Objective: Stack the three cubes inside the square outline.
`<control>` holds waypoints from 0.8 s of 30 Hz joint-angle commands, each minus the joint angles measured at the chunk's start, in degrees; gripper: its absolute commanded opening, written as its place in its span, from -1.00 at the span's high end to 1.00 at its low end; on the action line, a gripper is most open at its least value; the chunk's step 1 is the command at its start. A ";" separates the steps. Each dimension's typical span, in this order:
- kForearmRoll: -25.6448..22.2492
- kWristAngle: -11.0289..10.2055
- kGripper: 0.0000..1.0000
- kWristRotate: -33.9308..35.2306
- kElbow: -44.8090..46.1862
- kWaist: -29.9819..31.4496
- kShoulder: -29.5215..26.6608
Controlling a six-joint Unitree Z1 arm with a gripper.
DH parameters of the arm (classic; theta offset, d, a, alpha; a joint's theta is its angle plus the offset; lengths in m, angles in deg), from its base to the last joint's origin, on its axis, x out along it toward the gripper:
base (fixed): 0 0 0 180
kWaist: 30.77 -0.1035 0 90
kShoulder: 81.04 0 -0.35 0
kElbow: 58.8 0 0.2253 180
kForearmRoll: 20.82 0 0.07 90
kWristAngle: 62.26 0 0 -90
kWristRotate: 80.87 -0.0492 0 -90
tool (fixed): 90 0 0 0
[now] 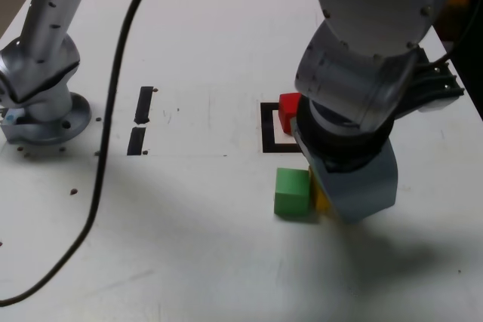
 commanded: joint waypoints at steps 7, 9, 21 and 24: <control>1.40 -0.39 -0.37 1.36 0.69 -0.79 -1.02; 1.70 -0.60 -0.24 1.58 0.66 -0.79 -0.96; 1.65 -0.17 0.07 1.65 2.64 -0.79 -1.36; 2.41 0.13 0.19 1.65 2.86 -0.79 -1.30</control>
